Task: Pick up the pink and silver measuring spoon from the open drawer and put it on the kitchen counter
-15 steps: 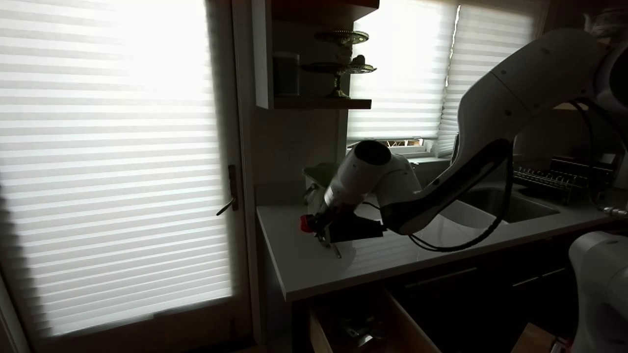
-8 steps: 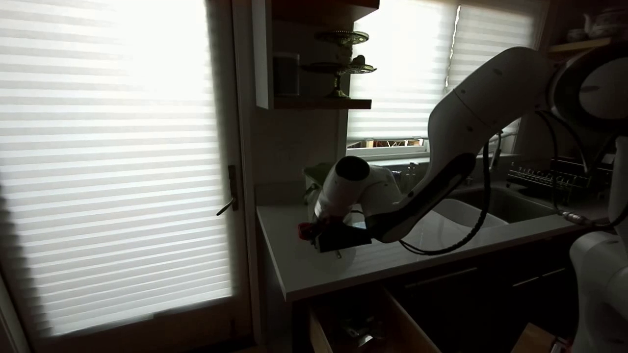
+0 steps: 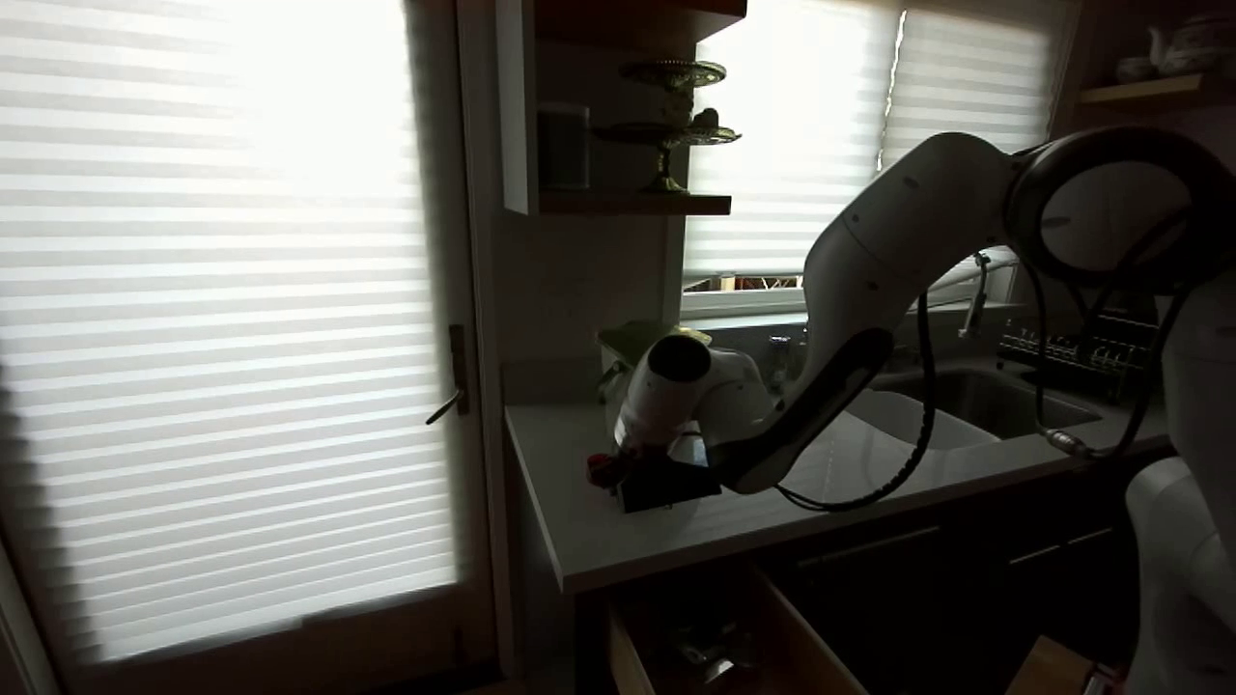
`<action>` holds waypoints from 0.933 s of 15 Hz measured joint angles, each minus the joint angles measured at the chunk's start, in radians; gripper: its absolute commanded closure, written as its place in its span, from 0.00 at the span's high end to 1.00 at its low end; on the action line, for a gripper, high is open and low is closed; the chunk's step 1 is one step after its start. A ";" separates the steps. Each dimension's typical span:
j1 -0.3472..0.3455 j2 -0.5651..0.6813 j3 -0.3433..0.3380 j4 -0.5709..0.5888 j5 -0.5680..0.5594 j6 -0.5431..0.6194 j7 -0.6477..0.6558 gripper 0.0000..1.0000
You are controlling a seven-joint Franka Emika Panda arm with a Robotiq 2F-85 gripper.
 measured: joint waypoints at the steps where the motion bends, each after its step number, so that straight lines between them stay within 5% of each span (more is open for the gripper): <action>1: -0.004 0.014 0.000 0.008 0.000 0.003 0.000 0.05; 8: -0.020 0.086 0.000 0.059 0.000 0.013 0.000 0.05; 9: -0.021 0.093 0.000 0.065 0.000 0.013 0.000 0.46; 11: -0.023 0.103 0.000 0.071 0.000 0.013 0.000 0.52; 14: -0.027 0.108 0.001 0.074 0.000 0.013 -0.001 0.76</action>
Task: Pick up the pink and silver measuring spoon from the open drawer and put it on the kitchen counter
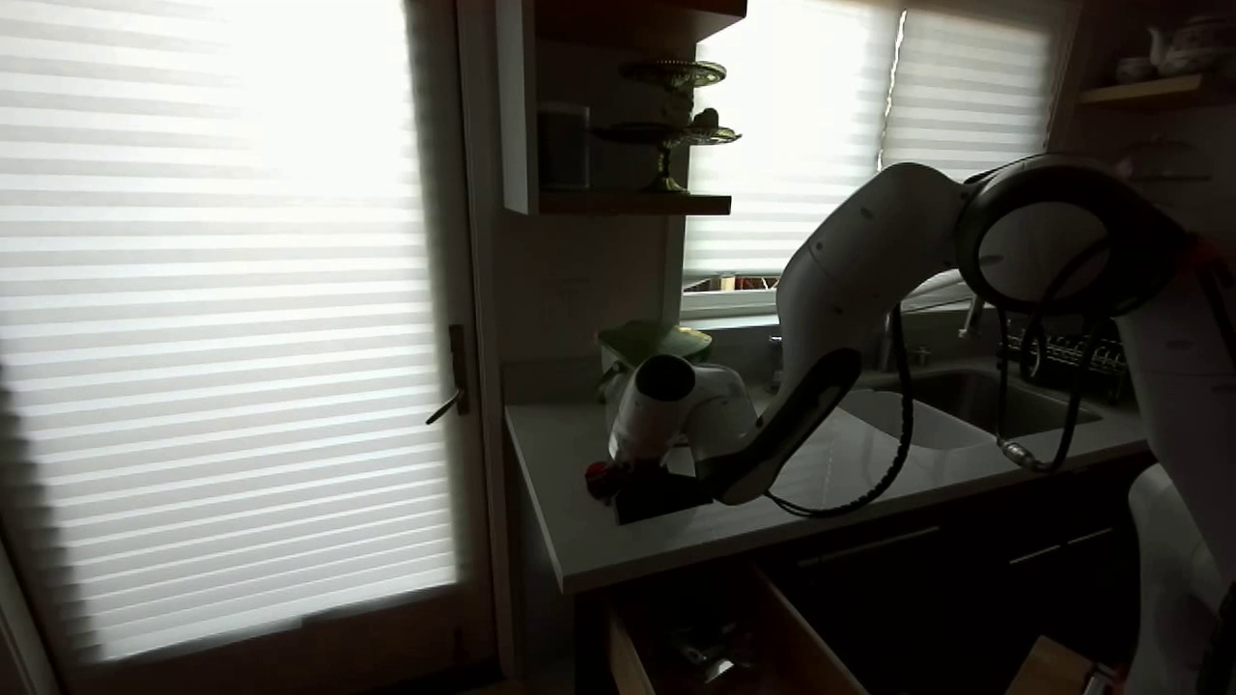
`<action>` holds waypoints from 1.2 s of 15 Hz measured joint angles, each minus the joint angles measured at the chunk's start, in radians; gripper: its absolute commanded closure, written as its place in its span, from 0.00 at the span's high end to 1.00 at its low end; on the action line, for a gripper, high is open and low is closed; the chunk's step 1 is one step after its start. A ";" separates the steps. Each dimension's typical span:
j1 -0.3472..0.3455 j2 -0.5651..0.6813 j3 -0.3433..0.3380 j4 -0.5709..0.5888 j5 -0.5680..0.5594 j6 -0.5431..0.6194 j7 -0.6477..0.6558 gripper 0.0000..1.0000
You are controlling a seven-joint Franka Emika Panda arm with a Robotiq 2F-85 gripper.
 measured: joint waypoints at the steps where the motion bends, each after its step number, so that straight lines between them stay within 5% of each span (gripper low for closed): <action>1: -0.001 0.000 0.000 0.000 0.000 0.000 0.000 0.82; 4: -0.003 -0.006 0.000 -0.001 0.000 0.000 -0.001 1.00; 8: -0.018 -0.052 0.020 -0.039 0.027 0.000 -0.056 1.00; 13: -0.085 -0.215 0.115 -0.221 0.219 -0.021 -0.323 1.00; 18: -0.168 -0.476 0.227 -0.384 0.436 -0.224 -0.548 1.00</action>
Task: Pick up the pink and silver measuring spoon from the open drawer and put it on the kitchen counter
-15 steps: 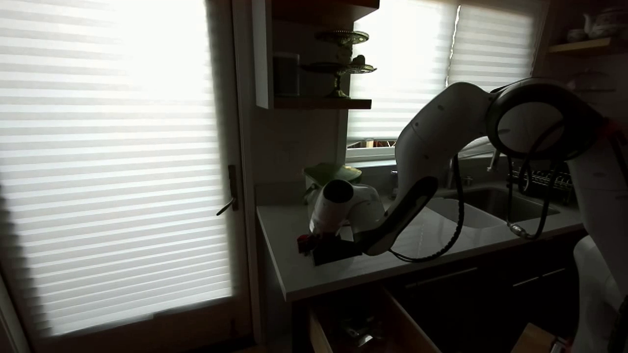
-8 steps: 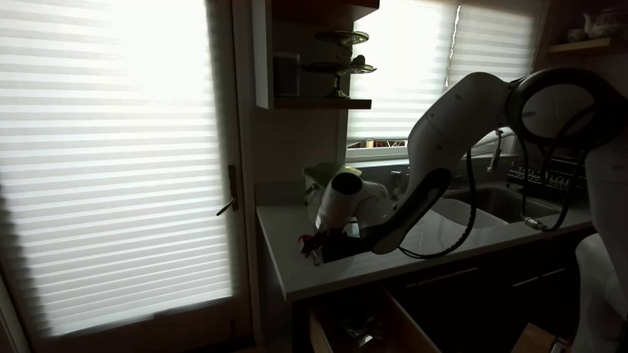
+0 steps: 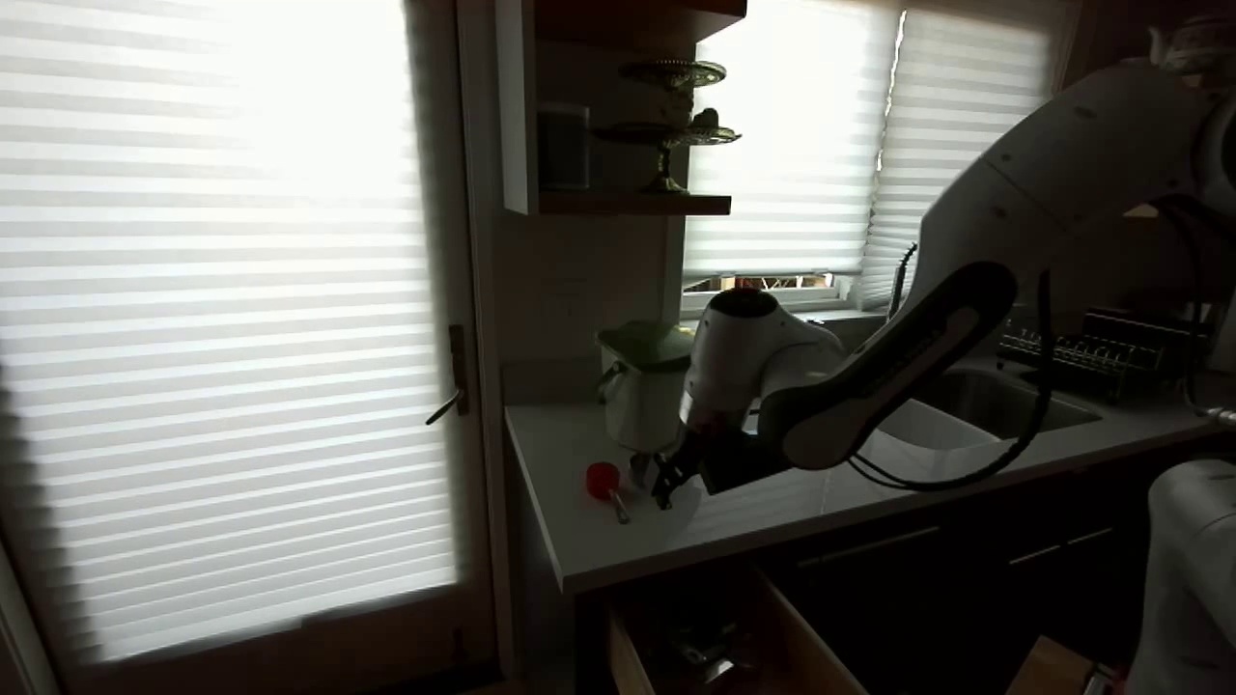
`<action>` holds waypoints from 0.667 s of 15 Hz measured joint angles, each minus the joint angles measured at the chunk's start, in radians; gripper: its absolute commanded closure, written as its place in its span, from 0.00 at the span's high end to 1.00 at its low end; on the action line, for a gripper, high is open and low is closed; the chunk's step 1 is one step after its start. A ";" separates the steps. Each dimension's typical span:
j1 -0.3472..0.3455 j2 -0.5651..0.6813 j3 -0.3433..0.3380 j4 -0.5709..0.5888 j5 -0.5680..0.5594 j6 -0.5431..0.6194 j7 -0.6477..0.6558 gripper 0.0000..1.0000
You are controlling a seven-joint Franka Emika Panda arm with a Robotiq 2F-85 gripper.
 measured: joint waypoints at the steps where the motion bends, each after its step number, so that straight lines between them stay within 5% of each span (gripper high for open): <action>1: -0.036 -0.053 0.043 -0.015 0.037 -0.052 -0.029 1.00; 5: -0.124 -0.242 0.167 -0.064 0.233 -0.196 -0.159 1.00; 10: -0.152 -0.362 0.203 -0.121 0.326 -0.246 -0.223 1.00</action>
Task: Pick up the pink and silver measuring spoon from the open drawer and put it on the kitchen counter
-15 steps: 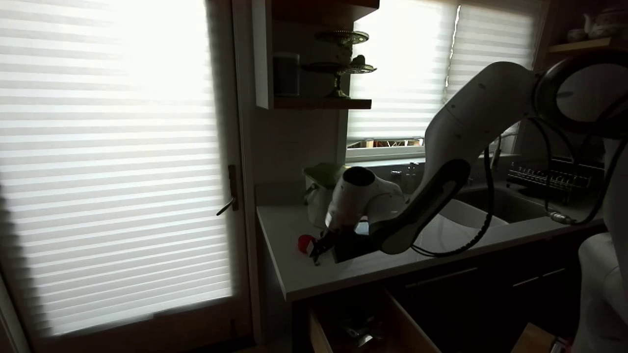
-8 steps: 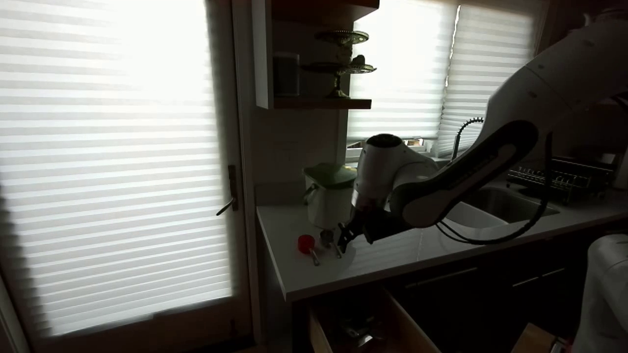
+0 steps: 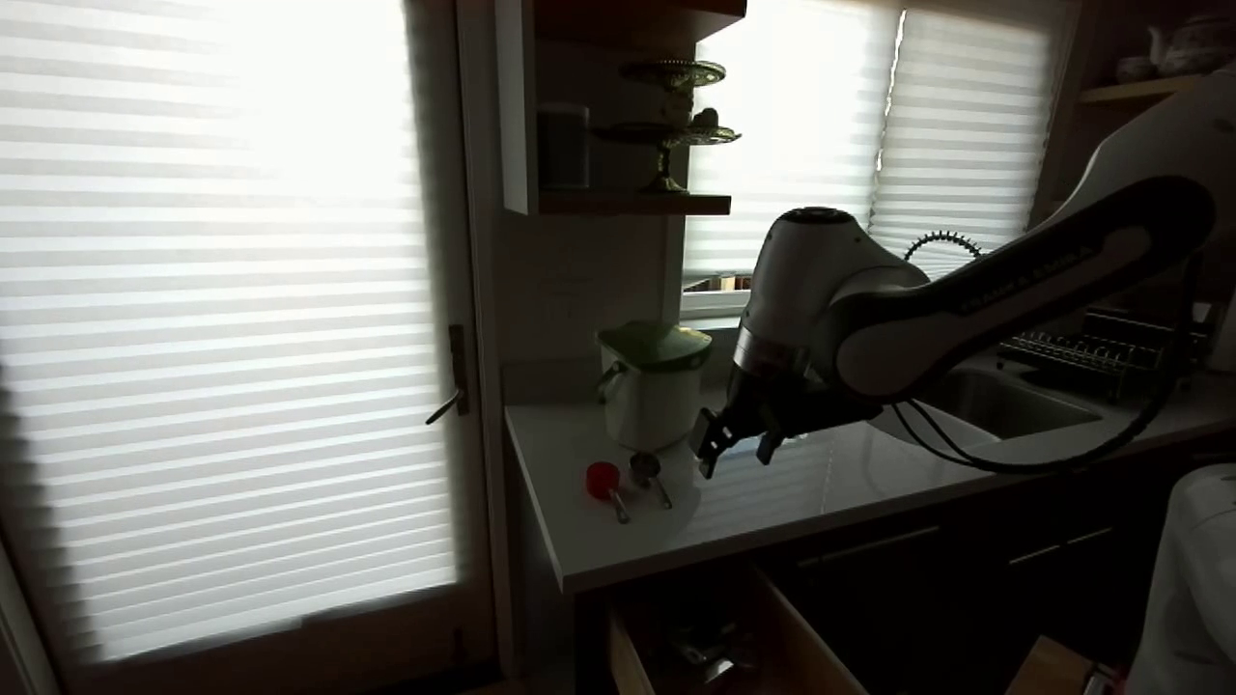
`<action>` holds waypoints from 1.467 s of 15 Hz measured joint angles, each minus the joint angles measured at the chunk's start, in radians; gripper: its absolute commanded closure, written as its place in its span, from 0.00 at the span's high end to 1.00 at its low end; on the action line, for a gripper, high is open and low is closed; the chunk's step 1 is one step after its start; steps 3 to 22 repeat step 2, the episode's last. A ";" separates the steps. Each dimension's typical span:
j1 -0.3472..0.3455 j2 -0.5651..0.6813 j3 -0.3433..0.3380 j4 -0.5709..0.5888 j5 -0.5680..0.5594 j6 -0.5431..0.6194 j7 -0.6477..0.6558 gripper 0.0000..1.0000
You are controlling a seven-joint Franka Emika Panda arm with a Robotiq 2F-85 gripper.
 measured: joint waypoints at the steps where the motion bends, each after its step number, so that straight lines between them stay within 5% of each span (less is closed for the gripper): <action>1: -0.001 0.000 0.000 -0.002 0.000 0.000 0.000 1.00; 22: -0.001 0.000 0.000 -0.003 0.001 0.000 0.000 1.00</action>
